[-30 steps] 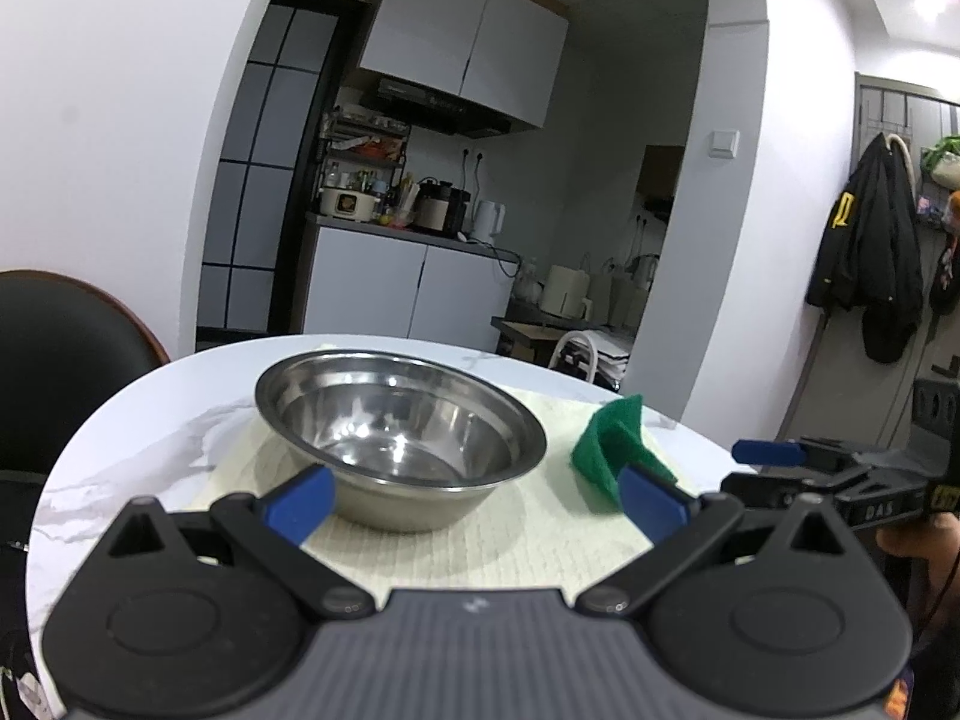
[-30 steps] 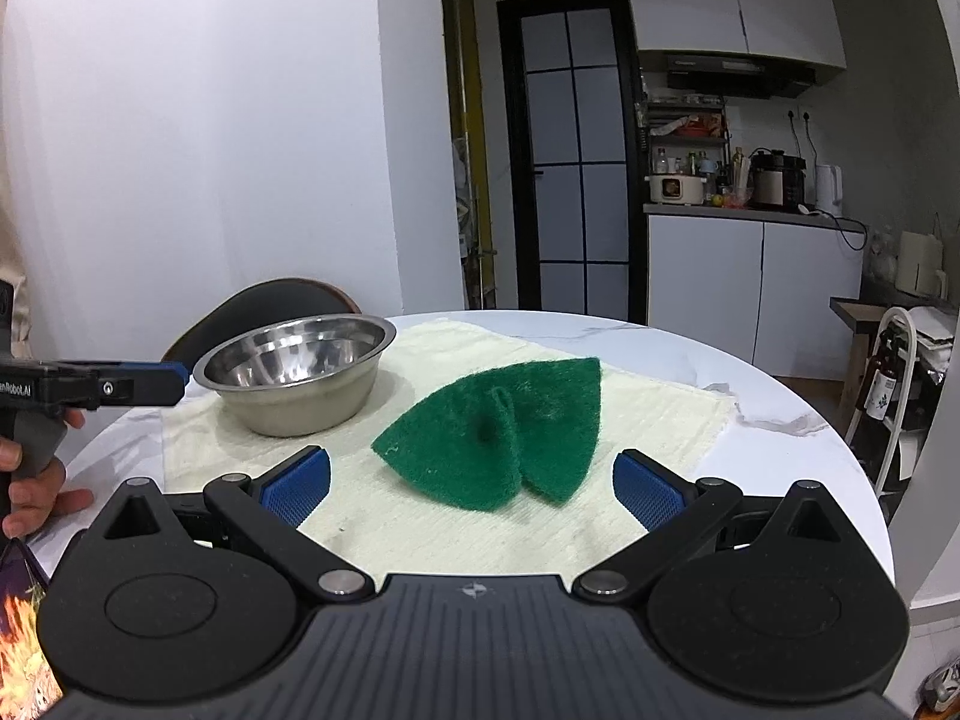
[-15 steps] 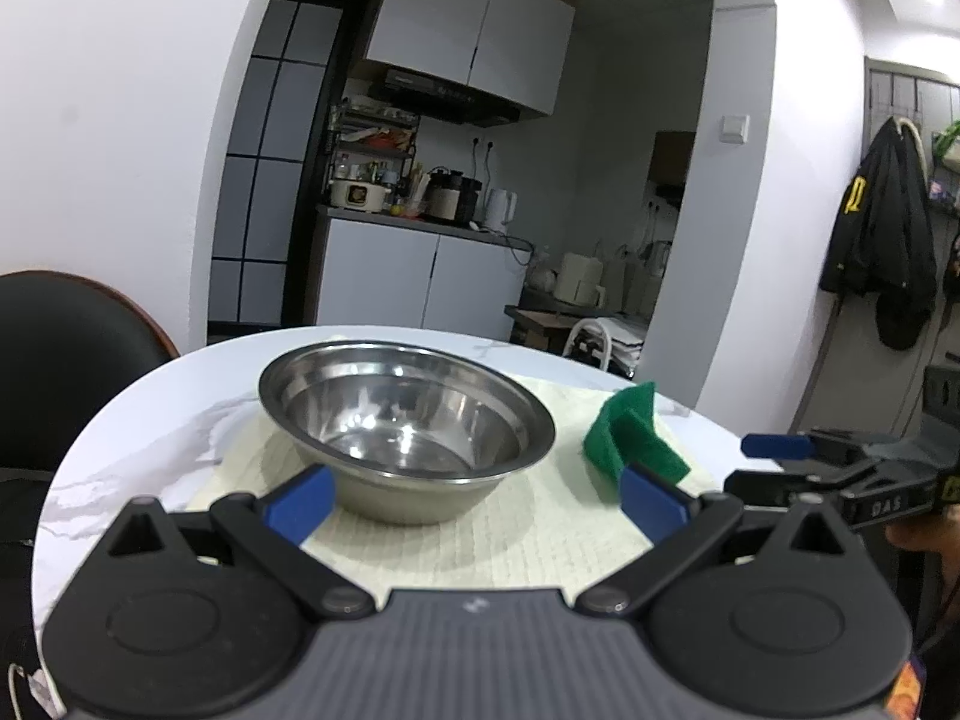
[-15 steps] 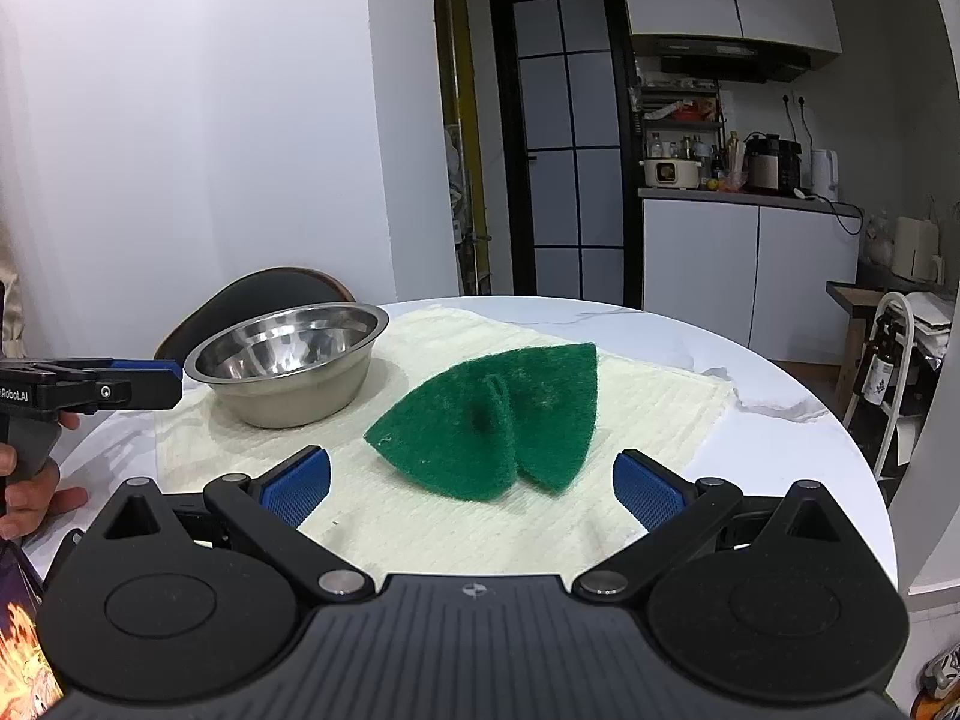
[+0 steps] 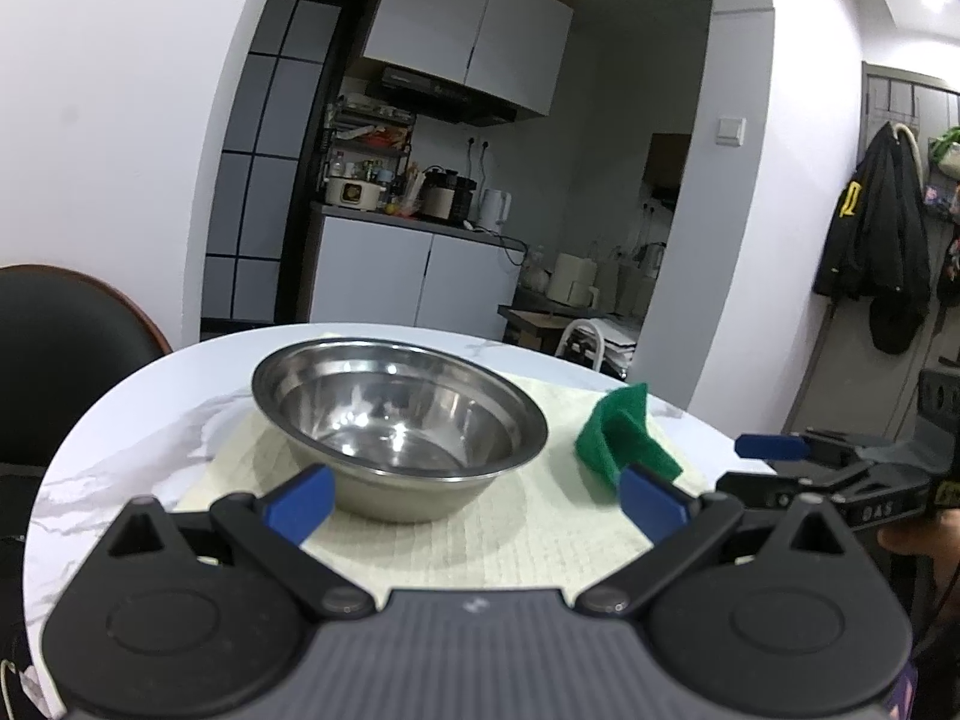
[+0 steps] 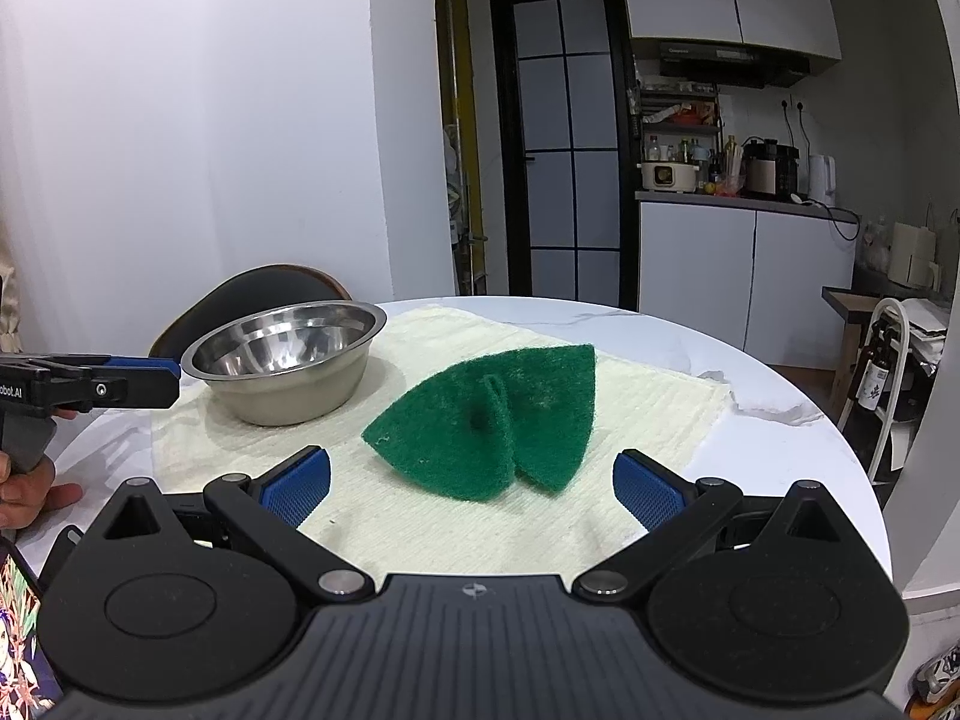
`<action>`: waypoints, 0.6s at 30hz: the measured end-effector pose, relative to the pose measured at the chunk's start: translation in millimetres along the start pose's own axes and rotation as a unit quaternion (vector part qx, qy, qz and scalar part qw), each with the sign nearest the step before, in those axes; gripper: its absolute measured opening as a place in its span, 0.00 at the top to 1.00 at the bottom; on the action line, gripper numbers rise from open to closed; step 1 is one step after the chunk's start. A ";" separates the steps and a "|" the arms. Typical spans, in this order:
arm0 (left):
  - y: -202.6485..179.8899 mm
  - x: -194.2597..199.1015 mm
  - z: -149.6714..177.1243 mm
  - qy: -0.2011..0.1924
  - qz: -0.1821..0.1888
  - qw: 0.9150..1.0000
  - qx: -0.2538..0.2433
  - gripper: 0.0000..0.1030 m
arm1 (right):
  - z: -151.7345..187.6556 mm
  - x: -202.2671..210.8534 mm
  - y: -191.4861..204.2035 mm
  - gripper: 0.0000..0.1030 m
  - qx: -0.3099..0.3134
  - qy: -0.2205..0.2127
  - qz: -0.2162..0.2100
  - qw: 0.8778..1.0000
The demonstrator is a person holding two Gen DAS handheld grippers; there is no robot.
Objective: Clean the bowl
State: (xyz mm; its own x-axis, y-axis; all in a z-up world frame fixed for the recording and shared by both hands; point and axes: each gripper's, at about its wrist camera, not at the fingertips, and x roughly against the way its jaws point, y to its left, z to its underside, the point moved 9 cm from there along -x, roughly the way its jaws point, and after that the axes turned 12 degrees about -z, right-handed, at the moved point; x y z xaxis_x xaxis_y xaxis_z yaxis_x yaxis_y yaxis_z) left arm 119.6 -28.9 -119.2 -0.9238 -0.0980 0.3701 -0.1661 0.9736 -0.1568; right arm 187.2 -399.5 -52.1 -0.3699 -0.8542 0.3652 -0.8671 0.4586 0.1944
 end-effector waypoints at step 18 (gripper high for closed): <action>-19.7 5.0 2.6 0.009 -0.001 1.000 -0.012 0.01 | 0.6 3.3 -2.5 0.00 -0.001 0.001 0.000 1.000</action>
State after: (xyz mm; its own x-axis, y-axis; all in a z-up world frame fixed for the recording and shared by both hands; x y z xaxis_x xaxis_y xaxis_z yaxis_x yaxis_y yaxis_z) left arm 117.4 -49.2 -116.7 -0.9171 -0.0972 0.3866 -0.1603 0.9779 -0.1342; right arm 188.0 -403.6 -51.9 -0.3696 -0.8538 0.3667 -0.8661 0.4595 0.1967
